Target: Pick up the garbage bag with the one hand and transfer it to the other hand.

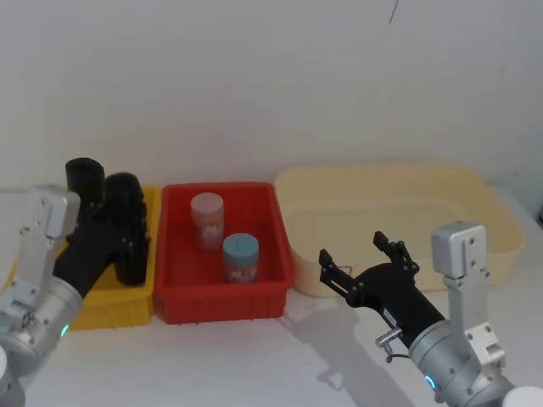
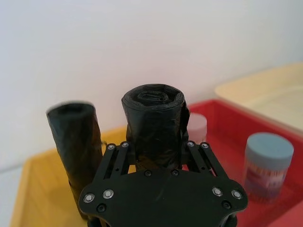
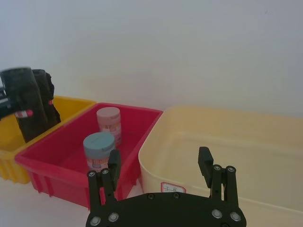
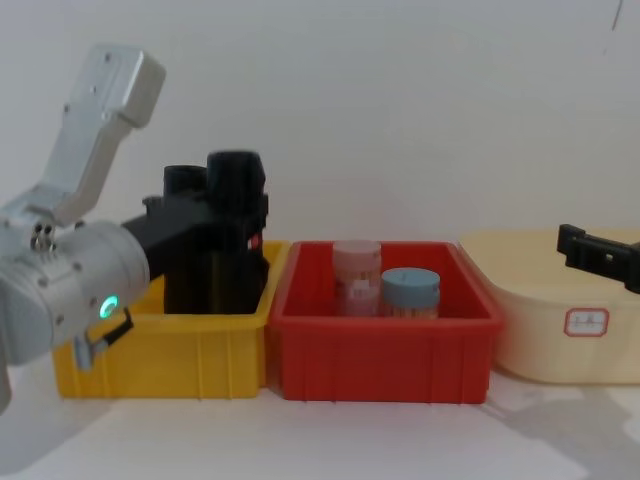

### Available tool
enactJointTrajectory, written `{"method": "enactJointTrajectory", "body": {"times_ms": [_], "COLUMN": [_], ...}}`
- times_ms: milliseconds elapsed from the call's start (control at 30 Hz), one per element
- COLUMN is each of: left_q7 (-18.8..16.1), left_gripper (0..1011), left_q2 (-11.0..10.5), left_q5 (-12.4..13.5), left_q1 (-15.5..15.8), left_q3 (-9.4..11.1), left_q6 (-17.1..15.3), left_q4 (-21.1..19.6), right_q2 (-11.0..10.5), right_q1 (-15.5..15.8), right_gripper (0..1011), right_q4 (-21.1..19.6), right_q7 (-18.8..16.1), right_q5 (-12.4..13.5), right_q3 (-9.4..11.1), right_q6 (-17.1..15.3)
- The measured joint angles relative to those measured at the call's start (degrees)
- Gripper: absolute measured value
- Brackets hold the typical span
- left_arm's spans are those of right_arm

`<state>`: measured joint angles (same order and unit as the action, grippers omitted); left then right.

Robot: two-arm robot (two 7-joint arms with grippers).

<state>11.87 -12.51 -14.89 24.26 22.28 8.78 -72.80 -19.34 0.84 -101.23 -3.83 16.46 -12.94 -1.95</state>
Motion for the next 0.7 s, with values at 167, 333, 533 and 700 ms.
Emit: {"method": "enactJointTrajectory", "body": {"times_ms": [167,333,533,700], "left_q7": [-1.68,-3.61,-4.85,-4.35], "left_gripper": [442,415,411,411], "left_q2": [-0.2,-0.44,-0.64,-0.56], "left_q5": [1.69,3.8,6.06,6.88], "left_q1": [-0.19,-0.27,0.08,0.9], "left_q3": [-0.34,-0.41,0.03,0.77], "left_q6": [-0.66,-2.76,-5.82,-7.58], "left_q4": [-3.81,-7.66,-12.31,-14.63], "right_q2": [0.0,0.0,0.0,0.0], "right_q1": [0.0,0.0,0.0,0.0], "right_gripper": [1001,1001,1001,1001], "right_q4": [0.0,0.0,0.0,0.0], "right_q7": [0.0,0.0,0.0,0.0], "right_q5": [0.0,0.0,0.0,0.0], "right_q3": [0.0,0.0,0.0,0.0], "right_q6": [0.0,0.0,0.0,0.0]}}
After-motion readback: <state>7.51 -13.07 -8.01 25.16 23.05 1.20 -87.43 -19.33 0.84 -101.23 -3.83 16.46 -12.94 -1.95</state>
